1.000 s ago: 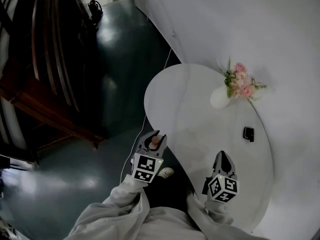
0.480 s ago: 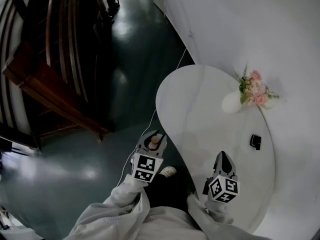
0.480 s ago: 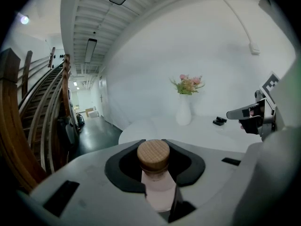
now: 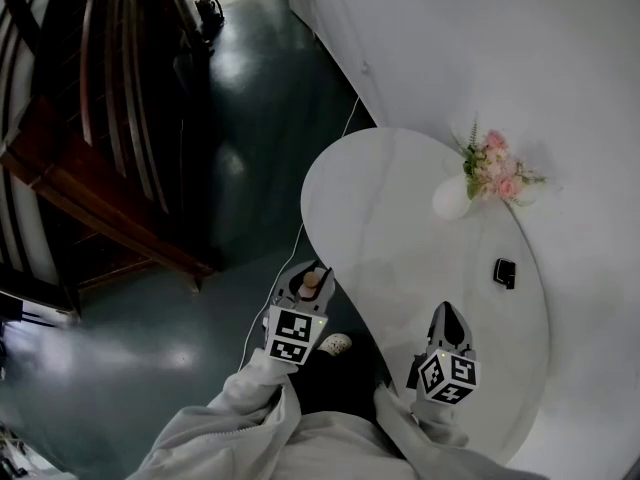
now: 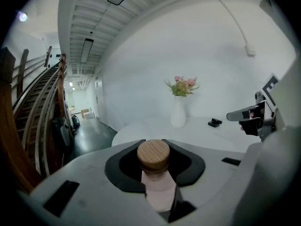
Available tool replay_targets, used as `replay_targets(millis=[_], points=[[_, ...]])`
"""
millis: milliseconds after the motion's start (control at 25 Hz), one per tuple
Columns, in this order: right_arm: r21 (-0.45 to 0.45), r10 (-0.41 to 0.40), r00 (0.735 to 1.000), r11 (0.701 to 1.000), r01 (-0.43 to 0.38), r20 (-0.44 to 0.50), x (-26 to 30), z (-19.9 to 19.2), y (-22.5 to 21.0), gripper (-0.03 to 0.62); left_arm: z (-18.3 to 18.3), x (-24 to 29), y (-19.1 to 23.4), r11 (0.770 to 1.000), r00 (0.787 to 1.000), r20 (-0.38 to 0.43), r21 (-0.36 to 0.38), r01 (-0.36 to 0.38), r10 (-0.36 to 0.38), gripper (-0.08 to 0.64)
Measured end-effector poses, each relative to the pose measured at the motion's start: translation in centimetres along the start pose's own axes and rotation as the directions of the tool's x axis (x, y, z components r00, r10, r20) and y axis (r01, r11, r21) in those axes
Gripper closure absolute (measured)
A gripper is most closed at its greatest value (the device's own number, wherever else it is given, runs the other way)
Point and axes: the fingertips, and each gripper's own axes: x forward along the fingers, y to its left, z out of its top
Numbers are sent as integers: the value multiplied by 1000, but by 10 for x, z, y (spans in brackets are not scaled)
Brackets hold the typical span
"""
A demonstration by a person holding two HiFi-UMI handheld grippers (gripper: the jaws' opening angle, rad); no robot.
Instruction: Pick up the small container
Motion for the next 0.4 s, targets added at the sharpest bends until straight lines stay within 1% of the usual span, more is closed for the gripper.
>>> replay_targets(millis=[400], points=[[14,-20,1000,1000,20,9,-11,1,-12,543,8,7,-21,999,999,11,15,39,-40,456]])
